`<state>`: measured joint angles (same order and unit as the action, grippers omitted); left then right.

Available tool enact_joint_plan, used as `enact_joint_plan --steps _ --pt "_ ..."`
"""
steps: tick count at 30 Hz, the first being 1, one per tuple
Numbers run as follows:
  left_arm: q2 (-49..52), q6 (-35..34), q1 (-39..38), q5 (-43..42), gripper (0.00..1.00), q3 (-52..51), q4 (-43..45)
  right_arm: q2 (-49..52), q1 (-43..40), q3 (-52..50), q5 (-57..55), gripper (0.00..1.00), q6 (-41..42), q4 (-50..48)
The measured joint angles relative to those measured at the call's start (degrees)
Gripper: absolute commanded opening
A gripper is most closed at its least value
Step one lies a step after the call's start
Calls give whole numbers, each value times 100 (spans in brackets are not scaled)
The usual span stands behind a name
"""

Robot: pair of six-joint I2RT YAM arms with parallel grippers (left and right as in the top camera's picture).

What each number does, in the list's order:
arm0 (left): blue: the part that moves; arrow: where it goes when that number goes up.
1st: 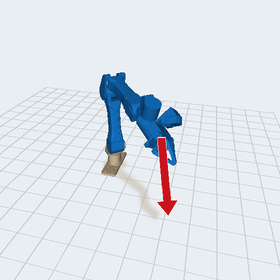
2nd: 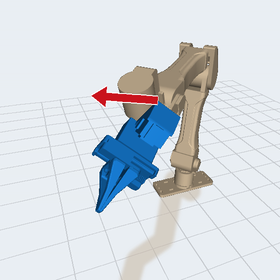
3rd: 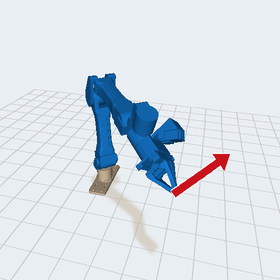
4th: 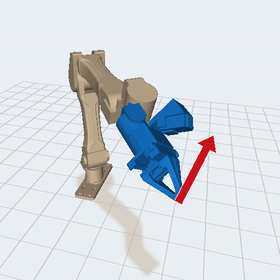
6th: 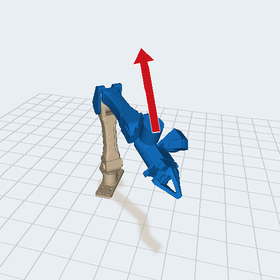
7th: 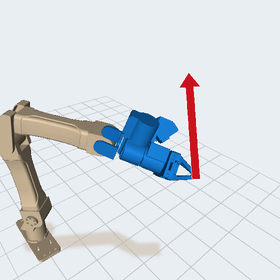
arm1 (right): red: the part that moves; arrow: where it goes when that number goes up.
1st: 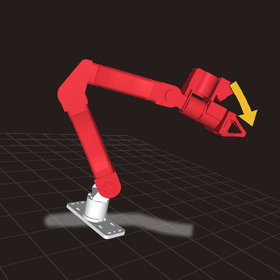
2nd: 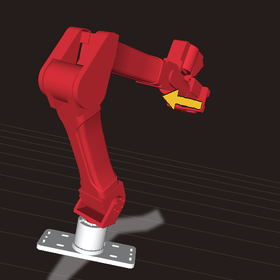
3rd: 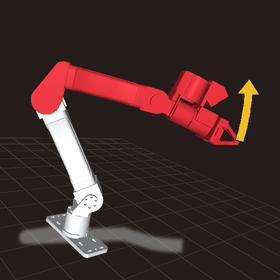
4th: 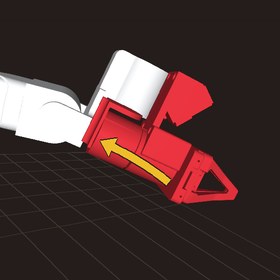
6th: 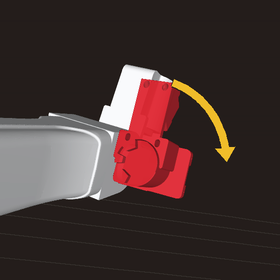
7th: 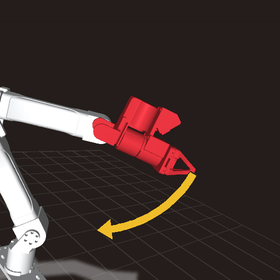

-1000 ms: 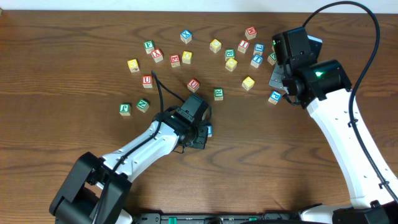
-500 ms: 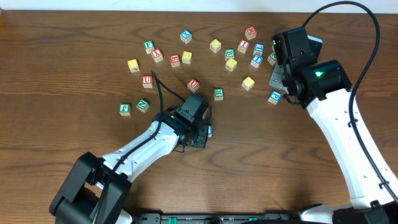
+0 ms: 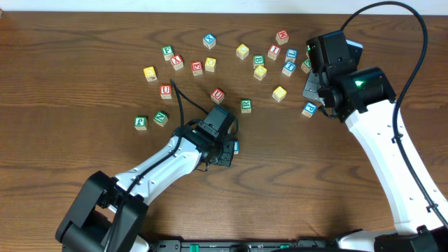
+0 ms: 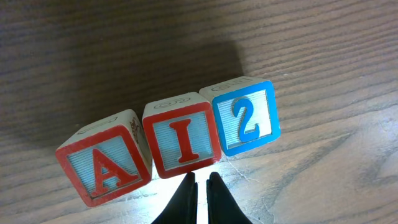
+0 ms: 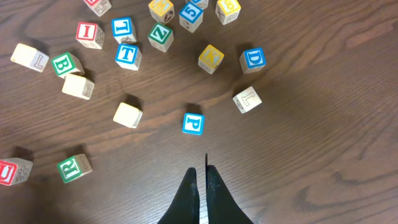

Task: Spell out AI2

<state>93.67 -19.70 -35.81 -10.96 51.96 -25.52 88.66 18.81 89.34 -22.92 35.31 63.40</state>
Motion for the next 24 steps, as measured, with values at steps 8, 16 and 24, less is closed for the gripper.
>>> enact_joint_plan --steps 8,16,24 --pt "0 0 0 35 8 0 0 0 0 0 0 1 0 0" --pt "0 -2 -120 11 7 0 -4 0 0 0 0 1 -4 -4" --pt "0 -2 -433 -4 8 2 -17 0 0 0 0 1 -20 -28"
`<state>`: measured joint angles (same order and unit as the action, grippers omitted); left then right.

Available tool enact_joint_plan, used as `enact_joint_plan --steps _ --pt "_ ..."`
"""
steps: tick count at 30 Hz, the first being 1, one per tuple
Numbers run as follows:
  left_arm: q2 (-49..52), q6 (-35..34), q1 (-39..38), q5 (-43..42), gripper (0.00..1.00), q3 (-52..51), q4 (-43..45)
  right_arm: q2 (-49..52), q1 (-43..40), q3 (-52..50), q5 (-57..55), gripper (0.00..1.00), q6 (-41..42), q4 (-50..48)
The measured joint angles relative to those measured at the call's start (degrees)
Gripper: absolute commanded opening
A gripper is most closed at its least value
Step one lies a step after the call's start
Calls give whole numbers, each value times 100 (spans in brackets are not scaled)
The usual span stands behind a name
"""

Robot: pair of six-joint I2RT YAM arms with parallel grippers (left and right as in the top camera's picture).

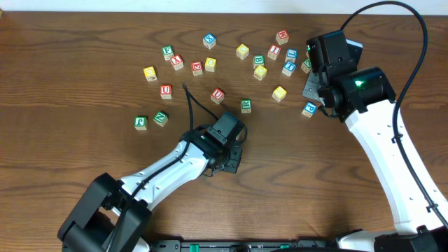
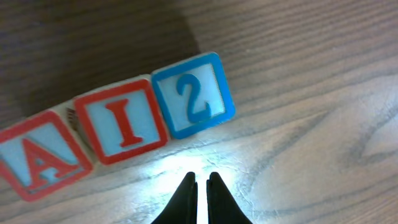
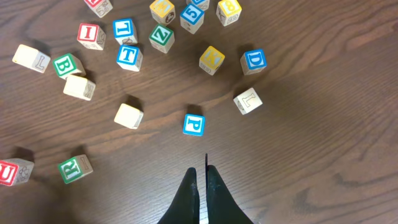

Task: Spell out AI2

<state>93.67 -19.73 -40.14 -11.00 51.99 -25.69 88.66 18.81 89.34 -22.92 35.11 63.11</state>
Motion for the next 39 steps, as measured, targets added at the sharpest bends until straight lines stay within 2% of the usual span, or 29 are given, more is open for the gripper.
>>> enact_joint_plan --steps 7,17,30,39 --pt "-107 -7 -26 13 8 -7 -186 0 0 0 0 1 -2 0" --pt "-813 -286 4 1003 7 -7 -599 0 0 0 0 1 -4 0" --pt "-820 -540 800 1655 7 -9 -837 0 0 0 -42 1 -125 0" --pt "-391 -564 876 1716 7 -13 -813 0 0 0 -105 1 -129 -2"
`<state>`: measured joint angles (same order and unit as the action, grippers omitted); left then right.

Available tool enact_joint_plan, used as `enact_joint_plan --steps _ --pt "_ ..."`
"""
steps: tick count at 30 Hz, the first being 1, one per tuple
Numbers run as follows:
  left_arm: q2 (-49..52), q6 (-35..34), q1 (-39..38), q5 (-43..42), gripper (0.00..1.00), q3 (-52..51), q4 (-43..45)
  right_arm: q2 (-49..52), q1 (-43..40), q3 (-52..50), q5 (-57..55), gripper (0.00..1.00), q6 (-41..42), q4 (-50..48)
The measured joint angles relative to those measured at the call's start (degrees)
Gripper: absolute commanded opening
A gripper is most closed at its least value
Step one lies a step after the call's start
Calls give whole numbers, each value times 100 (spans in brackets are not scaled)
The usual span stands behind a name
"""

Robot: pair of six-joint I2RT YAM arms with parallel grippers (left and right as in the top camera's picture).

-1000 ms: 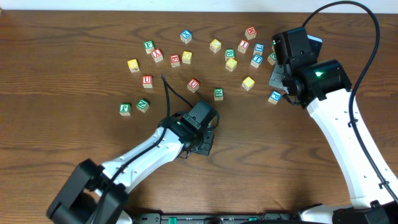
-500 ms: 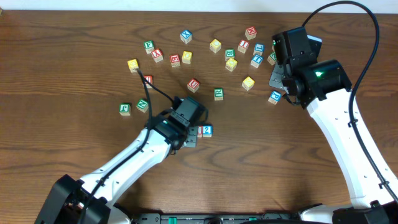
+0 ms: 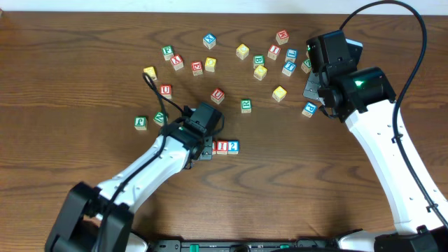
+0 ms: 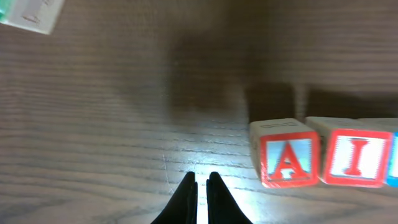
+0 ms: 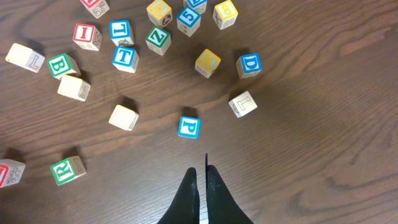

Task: Spell out AI2

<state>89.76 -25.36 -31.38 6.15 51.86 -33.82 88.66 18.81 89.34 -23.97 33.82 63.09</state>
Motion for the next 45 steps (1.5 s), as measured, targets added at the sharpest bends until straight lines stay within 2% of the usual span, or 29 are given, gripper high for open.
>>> enact_joint_plan --steps 45 --pt "369 267 0 -380 8 -13 391 0 0 0 -7 1 0 103"
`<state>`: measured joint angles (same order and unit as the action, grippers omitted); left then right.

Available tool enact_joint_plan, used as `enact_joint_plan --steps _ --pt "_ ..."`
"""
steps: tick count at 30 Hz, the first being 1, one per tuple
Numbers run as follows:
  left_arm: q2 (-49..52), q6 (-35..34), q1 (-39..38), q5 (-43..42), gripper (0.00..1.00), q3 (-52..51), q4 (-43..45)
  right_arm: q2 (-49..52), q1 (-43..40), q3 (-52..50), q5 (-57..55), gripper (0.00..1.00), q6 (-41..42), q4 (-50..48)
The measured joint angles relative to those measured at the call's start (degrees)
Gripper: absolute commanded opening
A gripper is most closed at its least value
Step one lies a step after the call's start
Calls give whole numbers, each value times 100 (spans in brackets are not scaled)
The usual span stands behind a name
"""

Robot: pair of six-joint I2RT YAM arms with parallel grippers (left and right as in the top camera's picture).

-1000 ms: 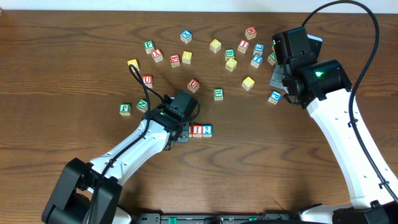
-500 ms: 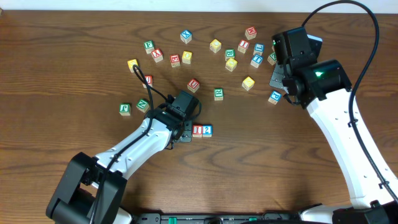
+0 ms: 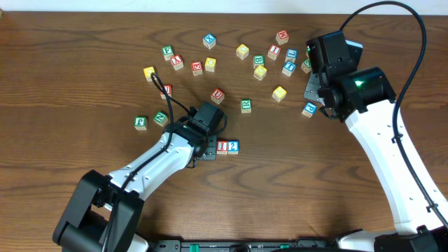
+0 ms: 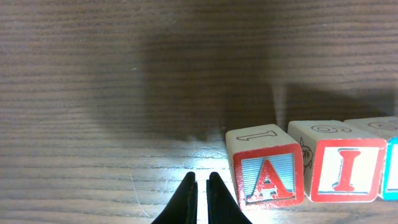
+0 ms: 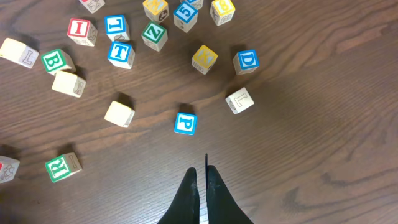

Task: Spell out AI2

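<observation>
Three blocks stand side by side in a row: a red A, a red I and a blue 2 cut by the frame edge. In the overhead view the I and 2 show, while the A is hidden under my left gripper. The left gripper is shut and empty, just left of the A's near corner. Far off at the back right, my right gripper is shut and empty above bare table.
Several loose letter blocks lie scattered across the back of the table. Nearest the row are a red block and a green one. Two green blocks lie left of my left arm. A blue P lies ahead of the right gripper.
My left gripper has moved a little right, toward the A block, which now stands close beside its fingertips. The row is unchanged. The right gripper has shifted slightly.
My shut left gripper was in front of the I, with the A tilted out of line. Then it was in front of the I and 2, the row straighter. Then it stood well left of the A, the row straight, and now close beside the A.
</observation>
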<state>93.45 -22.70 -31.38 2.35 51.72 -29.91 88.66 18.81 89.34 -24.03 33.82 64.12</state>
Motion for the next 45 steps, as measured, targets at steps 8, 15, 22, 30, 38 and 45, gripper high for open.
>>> enact_joint_plan --steps 8,15,22,30,38,45 --pt "0 72 0 -70 7 0 42 0 0 0 4 1 0 107" --pt "0 138 0 -72 8 0 52 0 0 0 4 1 0 149" --pt "0 262 0 -118 7 0 142 0 0 0 4 1 0 160" --pt "0 326 0 -184 7 0 151 0 0 0 4 1 0 201" --pt "0 330 0 -208 8 0 153 0 0 0 4 1 0 203" --pt "0 369 0 -238 8 0 179 0 0 0 4 1 0 203"
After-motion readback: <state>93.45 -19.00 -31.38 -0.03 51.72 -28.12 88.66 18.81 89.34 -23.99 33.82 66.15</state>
